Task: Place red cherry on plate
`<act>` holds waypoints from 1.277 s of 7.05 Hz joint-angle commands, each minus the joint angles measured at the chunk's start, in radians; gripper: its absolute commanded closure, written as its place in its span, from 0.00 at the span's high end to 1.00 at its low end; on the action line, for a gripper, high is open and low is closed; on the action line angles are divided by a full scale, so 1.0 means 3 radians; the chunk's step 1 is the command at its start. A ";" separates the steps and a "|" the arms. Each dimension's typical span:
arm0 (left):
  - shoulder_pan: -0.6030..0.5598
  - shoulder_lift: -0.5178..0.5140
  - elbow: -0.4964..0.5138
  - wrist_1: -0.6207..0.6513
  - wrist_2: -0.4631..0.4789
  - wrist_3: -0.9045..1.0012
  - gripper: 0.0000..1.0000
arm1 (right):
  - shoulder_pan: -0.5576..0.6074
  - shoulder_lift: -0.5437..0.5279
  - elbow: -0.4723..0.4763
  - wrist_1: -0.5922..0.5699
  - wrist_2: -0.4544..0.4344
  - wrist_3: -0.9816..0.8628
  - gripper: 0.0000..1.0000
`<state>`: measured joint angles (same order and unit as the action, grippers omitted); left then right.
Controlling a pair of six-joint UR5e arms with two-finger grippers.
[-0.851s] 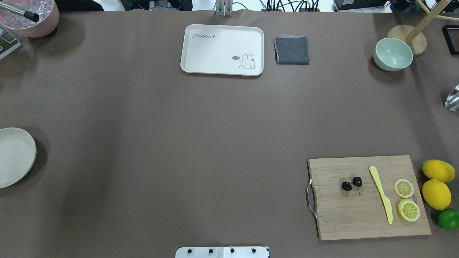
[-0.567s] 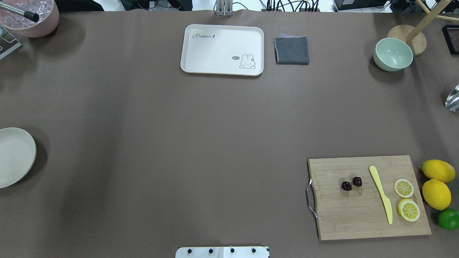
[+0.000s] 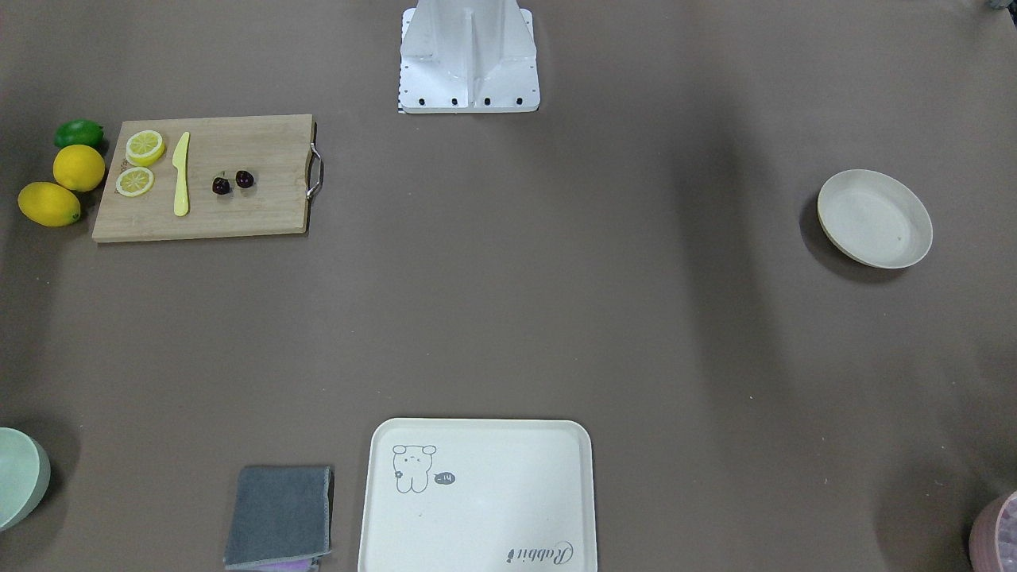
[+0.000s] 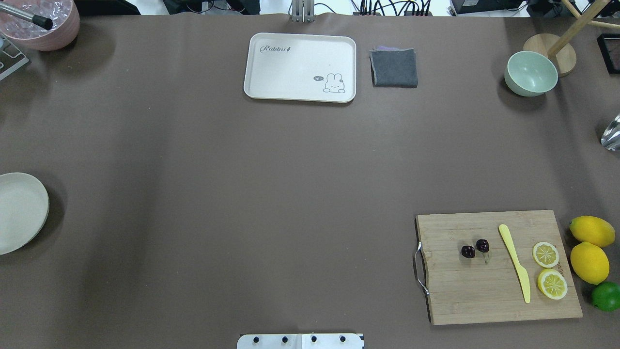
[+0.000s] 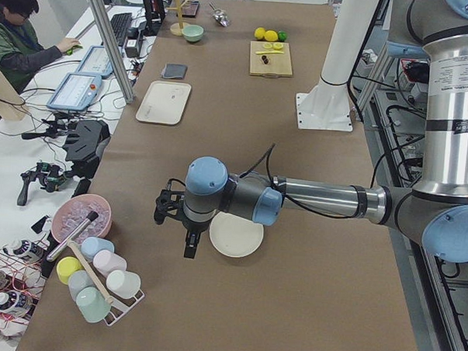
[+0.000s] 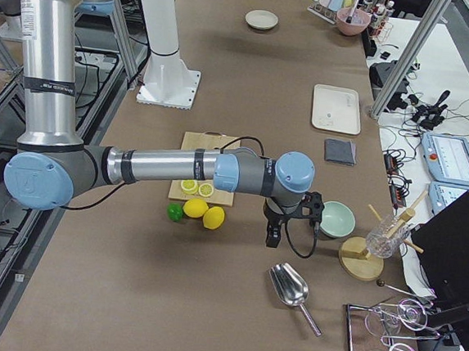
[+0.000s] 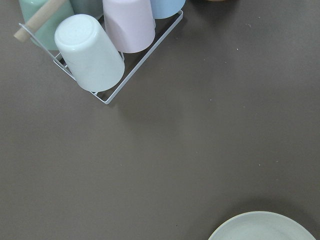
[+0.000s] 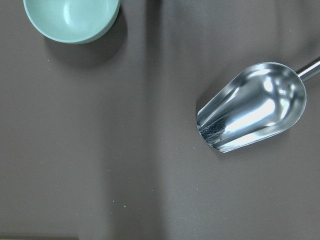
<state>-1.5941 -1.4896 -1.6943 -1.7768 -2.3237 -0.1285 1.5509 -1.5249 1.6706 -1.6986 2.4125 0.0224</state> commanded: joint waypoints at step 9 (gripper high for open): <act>0.0037 -0.0076 0.0110 -0.0034 0.0234 0.0004 0.98 | -0.0031 0.0092 0.0045 0.0002 0.0017 0.0099 1.00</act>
<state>-1.5836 -1.5126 -1.6588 -1.7858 -2.2531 -0.1284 1.5422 -1.4975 1.6767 -1.6987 2.4185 0.0515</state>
